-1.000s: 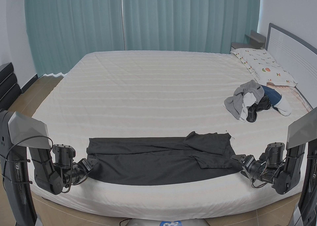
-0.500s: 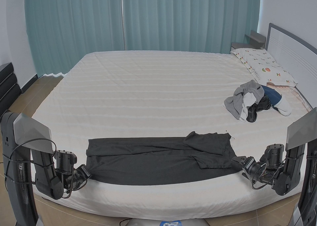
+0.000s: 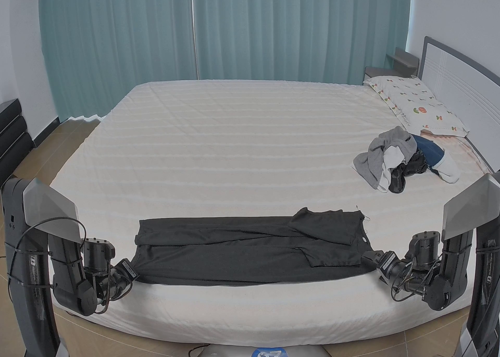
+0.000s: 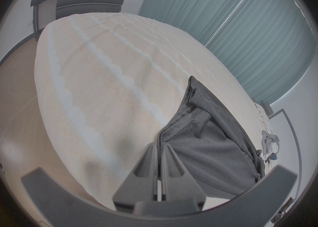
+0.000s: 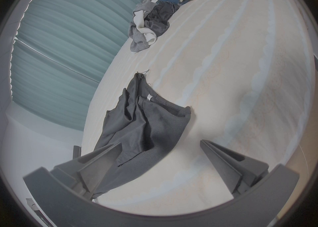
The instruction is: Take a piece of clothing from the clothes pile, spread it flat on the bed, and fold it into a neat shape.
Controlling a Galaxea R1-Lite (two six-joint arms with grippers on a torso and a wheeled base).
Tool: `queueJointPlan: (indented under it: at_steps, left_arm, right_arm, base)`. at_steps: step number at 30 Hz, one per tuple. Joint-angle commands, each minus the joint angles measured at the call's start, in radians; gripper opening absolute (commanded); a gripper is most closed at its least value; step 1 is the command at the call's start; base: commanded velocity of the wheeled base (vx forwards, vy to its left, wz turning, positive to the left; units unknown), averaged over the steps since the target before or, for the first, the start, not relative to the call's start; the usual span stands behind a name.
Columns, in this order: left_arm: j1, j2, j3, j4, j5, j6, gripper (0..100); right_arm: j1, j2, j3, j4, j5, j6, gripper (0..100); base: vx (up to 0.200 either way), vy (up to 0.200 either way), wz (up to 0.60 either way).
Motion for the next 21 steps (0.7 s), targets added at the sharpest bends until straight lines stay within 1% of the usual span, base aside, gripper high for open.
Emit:
queueJointPlan:
  at_steps: [1, 4, 5, 6, 7, 8, 10, 15, 17, 21]
  left_arm:
    - [0.0, 0.008, 0.0, 0.001, 0.001, 0.0, 0]
    - [0.0, 0.008, 0.0, 0.001, 0.001, 0.0, 0]
    - [0.0, 0.007, 0.0, 0.001, 0.001, 0.0, 0]
    - [0.0, 0.007, 0.0, 0.001, 0.001, 0.0, 0]
    - [0.0, 0.007, 0.0, 0.001, 0.001, 0.0, 0]
    - [0.0, 0.007, 0.0, 0.001, 0.001, -0.002, 0]
    - [0.002, 0.007, 0.0, 0.001, -0.001, -0.002, 0]
    - [0.008, 0.004, -0.003, 0.001, -0.01, -0.002, 0]
    - [0.022, 0.001, -0.008, 0.001, -0.01, 0.001, 0]
    - [0.045, -0.007, -0.006, -0.001, -0.01, 0.009, 0]
  right_arm:
    - [0.018, 0.028, -0.01, -0.001, 0.0, 0.002, 100]
    - [0.022, 0.045, -0.047, 0.001, -0.011, 0.002, 100]
    - [0.022, 0.048, -0.054, 0.001, -0.016, 0.0, 0]
    - [0.021, 0.063, -0.076, 0.001, -0.036, -0.001, 0]
    - [0.021, 0.063, -0.076, 0.001, -0.036, -0.001, 0]
    - [0.022, 0.073, -0.082, 0.002, -0.063, -0.004, 0]
    - [0.028, 0.073, -0.064, 0.002, -0.085, -0.012, 0]
    - [0.044, 0.022, 0.004, -0.003, -0.088, -0.023, 0]
    - [0.051, -0.035, 0.053, -0.003, -0.083, -0.029, 0]
    - [0.062, -0.059, 0.087, -0.003, -0.082, -0.047, 0]
  base:
    - [0.0, 0.0, 0.0]
    - [0.0, 0.0, 0.0]
    - [0.0, 0.0, 0.0]
    - [0.0, 0.0, 0.0]
    - [0.0, 0.0, 0.0]
    - [0.0, 0.0, 0.0]
    - [0.0, 0.0, 0.0]
    - [0.0, 0.0, 0.0]
    - [0.0, 0.0, 0.0]
    - [0.0, 0.0, 0.0]
